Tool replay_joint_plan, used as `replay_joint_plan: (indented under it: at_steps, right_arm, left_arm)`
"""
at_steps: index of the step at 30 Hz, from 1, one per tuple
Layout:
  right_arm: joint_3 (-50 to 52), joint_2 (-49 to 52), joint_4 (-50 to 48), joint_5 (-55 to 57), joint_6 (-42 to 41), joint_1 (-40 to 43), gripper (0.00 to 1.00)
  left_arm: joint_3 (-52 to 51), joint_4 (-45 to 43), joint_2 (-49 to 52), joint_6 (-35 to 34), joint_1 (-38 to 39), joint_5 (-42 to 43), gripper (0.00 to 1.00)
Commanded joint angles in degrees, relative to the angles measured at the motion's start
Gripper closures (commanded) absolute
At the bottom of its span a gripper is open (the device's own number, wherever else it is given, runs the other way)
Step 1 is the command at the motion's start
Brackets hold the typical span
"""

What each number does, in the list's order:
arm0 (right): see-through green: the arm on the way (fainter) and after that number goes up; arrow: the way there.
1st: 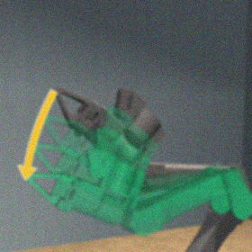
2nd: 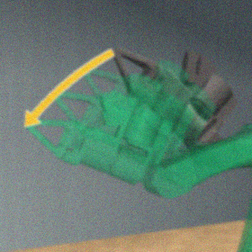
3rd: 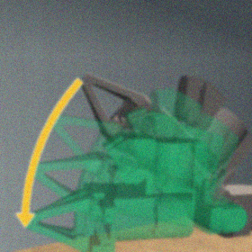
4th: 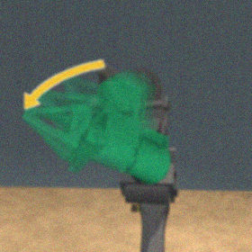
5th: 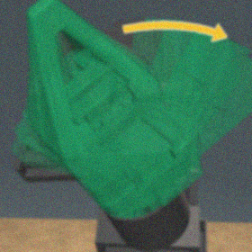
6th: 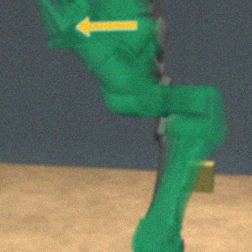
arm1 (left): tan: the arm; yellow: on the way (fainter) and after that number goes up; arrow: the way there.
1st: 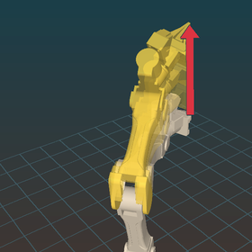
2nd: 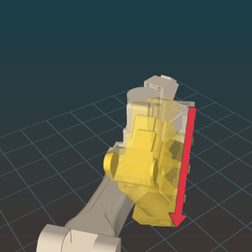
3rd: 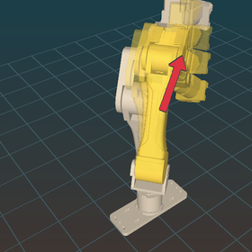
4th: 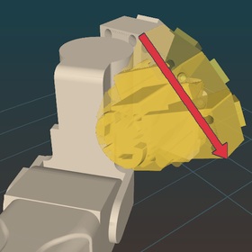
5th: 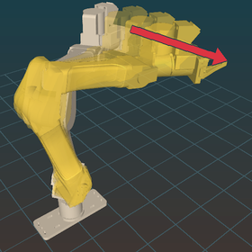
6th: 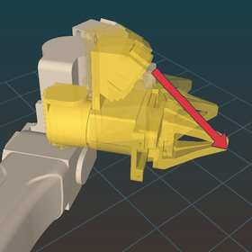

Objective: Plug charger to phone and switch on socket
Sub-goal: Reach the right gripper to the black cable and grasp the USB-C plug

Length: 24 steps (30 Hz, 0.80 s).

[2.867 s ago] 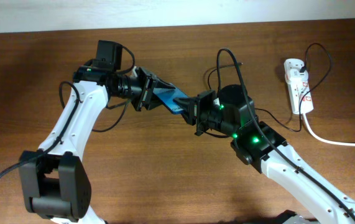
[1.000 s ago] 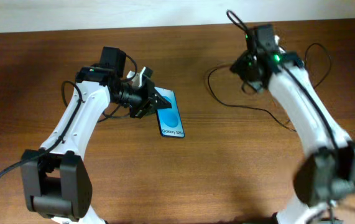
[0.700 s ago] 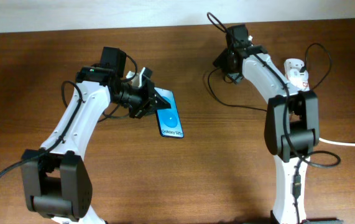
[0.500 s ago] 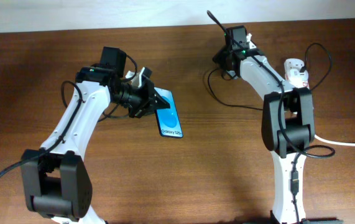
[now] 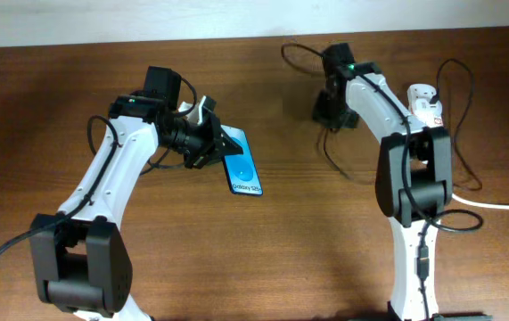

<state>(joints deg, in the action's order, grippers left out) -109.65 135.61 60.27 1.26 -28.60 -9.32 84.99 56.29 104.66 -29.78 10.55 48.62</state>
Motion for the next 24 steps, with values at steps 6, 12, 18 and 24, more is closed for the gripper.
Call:
replay_joint_plan:
  at_steps: [6,12,18,24]
  right_arm:
    - [6.1,2.8,8.6,-2.6,4.8,-2.4,0.40]
    - [6.2,2.8,5.9,-2.6,2.6,-2.3,0.43]
    - [6.2,2.8,5.7,-2.5,2.6,-2.2,0.63]
    - [5.4,2.2,7.5,-2.2,2.9,-2.2,0.96]
  left_arm:
    - [0.2,-0.9,0.5,-0.4,0.0,-0.4,0.94]
    - [0.2,-0.7,0.5,-0.4,0.0,-0.4,0.94]
    - [0.2,-0.7,0.5,-0.4,0.0,-0.4,0.97]
    - [0.2,-0.7,0.5,-0.4,0.0,-0.3,1.00]
